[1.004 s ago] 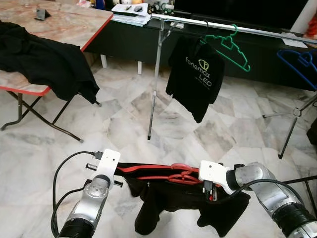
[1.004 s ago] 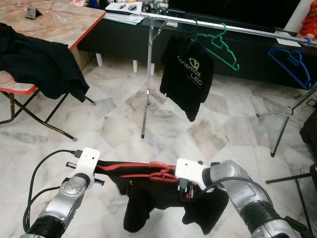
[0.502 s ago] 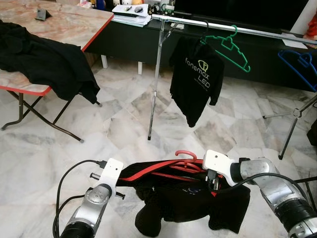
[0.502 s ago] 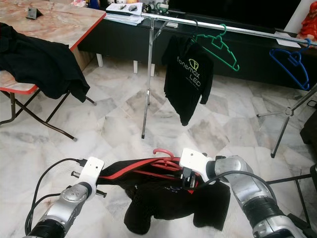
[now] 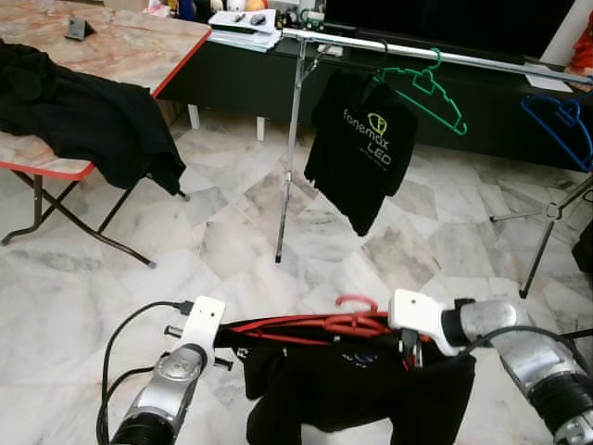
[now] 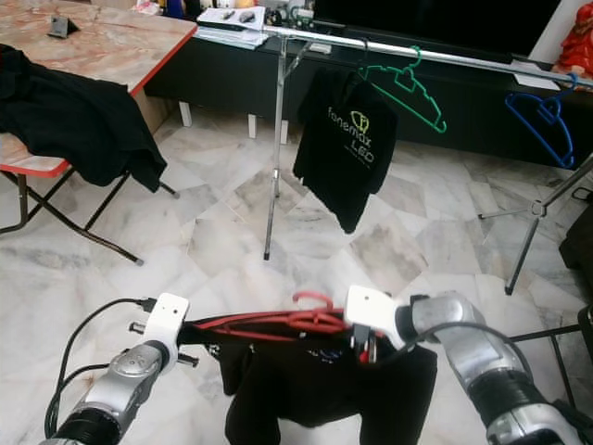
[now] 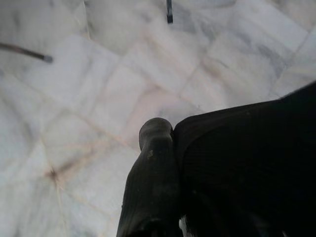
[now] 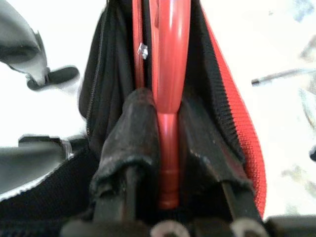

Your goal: Hang hanger

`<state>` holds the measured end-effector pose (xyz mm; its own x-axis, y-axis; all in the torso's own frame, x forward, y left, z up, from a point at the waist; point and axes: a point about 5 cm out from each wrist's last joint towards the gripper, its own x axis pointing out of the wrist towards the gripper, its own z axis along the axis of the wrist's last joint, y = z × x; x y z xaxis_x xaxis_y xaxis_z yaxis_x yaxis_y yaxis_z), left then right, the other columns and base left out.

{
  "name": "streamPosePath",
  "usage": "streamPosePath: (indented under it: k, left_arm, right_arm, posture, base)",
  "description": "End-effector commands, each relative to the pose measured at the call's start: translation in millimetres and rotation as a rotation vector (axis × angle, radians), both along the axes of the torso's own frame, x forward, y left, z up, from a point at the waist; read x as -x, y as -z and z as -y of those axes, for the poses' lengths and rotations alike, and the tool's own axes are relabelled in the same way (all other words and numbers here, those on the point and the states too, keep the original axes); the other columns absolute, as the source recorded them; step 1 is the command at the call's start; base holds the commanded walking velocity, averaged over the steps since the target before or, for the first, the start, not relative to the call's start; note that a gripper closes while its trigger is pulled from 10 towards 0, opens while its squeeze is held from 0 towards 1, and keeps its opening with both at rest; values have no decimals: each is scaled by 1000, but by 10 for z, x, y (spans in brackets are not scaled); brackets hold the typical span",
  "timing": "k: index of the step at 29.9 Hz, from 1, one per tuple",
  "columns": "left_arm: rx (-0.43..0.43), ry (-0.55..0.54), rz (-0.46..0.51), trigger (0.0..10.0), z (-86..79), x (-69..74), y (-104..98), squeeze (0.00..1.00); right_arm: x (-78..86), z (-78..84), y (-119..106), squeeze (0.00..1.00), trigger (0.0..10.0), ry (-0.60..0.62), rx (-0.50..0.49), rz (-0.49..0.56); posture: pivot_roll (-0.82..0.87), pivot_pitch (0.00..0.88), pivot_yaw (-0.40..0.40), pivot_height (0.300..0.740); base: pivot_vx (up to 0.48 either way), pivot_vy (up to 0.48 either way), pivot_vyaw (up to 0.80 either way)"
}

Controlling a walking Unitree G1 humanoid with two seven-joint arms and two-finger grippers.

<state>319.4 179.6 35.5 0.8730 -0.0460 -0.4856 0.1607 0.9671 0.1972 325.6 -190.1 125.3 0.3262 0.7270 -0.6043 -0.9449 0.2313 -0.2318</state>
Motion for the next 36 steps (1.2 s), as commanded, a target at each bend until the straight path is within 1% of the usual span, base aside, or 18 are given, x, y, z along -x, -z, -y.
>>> streamPosePath:
  k: [1,3,4,5,6,8,13,16,19,20,21,23,27,30,32,33,35,36]
  left_arm:
    - [-6,-77,-107,0,-233,158,184,0]
    - [8,-64,-129,0,-211,183,221,0]
    - [23,-47,-148,0,-187,210,257,0]
    - [35,-40,-158,0,-173,223,272,0]
    - [35,-40,-158,0,-173,223,272,0]
    - [65,-37,-167,0,-154,236,286,0]
    - [90,-31,-168,0,-153,234,281,0]
    - [101,7,-140,0,-132,204,232,0]
    - [136,79,-86,0,-41,150,133,0]
    - [168,126,-38,0,32,101,35,0]
    - [168,126,-38,0,32,101,35,0]
    - [199,205,7,0,131,59,-85,0]
    - [218,248,19,0,179,50,-134,0]
    - [269,330,46,0,265,47,-238,0]
    - [267,337,51,0,273,45,-249,0]
    - [249,332,61,0,263,44,-258,0]
    - [242,328,65,0,259,43,-260,0]
    - [197,261,86,0,185,12,-249,0]
  right_arm:
    - [24,198,-78,0,10000,47,-30,-10]
    - [28,183,-88,0,10000,42,-67,-15]
    - [31,151,-130,0,10000,35,-143,-25]
    - [24,129,-159,0,10000,39,-192,-29]
    - [24,129,-159,0,10000,39,-192,-29]
    - [23,67,-222,0,10000,27,-313,-52]
    - [41,2,-271,0,10000,1,-433,-52]
    - [-158,-22,-293,0,10000,190,-493,69]
    - [-350,-44,-285,0,10000,445,-591,132]
    - [-424,-70,-256,0,10000,604,-682,156]
    - [-424,-70,-256,0,10000,604,-682,156]
    - [-466,-97,-226,0,10000,778,-836,174]
    - [-477,-92,-228,0,10000,864,-923,200]
    - [-522,-55,-243,0,10000,1043,-1076,220]
    - [-528,-67,-233,0,10000,1059,-1062,227]
    - [-541,-107,-171,0,10000,1086,-960,238]
    - [-542,-117,-152,0,10000,1091,-928,243]
    - [-520,-93,-22,0,10000,1136,-779,246]
  posture:
    - [22,175,-120,740]
    - [22,176,-121,740]
    - [22,176,-121,740]
    - [22,176,-121,740]
    - [22,176,-121,740]
    - [22,176,-121,740]
    - [29,180,-121,740]
    - [25,181,-122,740]
    - [28,183,-122,740]
    - [30,183,-125,740]
    - [30,183,-125,740]
    - [41,186,-123,740]
    - [46,187,-117,740]
    - [43,189,-112,740]
    - [44,190,-110,740]
    - [42,189,-110,740]
    - [42,189,-110,740]
    - [39,188,-114,740]
  base:
    - [0,0,0]
    - [0,0,0]
    - [0,0,0]
    - [0,0,0]
    - [0,0,0]
    - [0,0,0]
    - [0,0,0]
    - [0,0,0]
    - [0,0,0]
    - [0,0,0]
    - [0,0,0]
    - [0,0,0]
    - [0,0,0]
    - [0,0,0]
    - [0,0,0]
    - [0,0,0]
    - [0,0,0]
    - [0,0,0]
